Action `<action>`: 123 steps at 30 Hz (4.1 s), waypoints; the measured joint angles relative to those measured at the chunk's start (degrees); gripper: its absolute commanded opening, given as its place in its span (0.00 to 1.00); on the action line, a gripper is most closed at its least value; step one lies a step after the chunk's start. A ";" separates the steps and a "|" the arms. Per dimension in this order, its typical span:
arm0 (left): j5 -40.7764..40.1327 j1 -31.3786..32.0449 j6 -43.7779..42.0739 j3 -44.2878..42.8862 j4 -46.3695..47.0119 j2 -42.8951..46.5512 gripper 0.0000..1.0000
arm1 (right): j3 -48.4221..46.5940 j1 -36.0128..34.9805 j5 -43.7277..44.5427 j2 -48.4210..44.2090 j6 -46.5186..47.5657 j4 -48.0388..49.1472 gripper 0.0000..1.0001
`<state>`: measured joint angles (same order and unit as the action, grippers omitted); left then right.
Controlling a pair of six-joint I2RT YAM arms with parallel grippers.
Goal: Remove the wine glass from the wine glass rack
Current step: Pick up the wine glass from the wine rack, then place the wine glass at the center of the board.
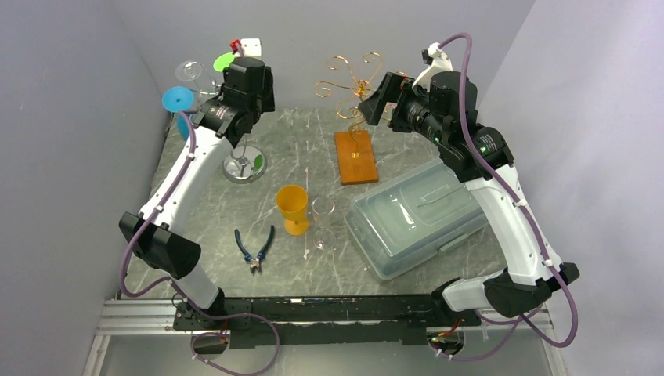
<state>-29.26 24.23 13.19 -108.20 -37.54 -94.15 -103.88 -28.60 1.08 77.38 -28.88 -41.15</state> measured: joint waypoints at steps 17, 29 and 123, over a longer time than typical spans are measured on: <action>3.32 4.20 3.34 -0.72 -4.37 0.20 0.15 | 1.92 -0.15 -0.83 -0.22 -0.70 0.90 1.00; 14.03 4.26 11.74 -4.33 -10.69 5.14 0.14 | 11.67 -3.54 -4.46 -3.13 -5.57 8.85 0.98; 21.68 -1.66 17.18 4.50 -23.26 28.68 1.00 | 4.15 -34.25 -11.17 4.00 -6.95 -5.25 0.00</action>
<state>-7.57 22.57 30.37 -103.70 -60.80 -65.47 -99.72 -62.85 -10.09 81.38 -35.83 -46.39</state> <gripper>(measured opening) 0.995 0.044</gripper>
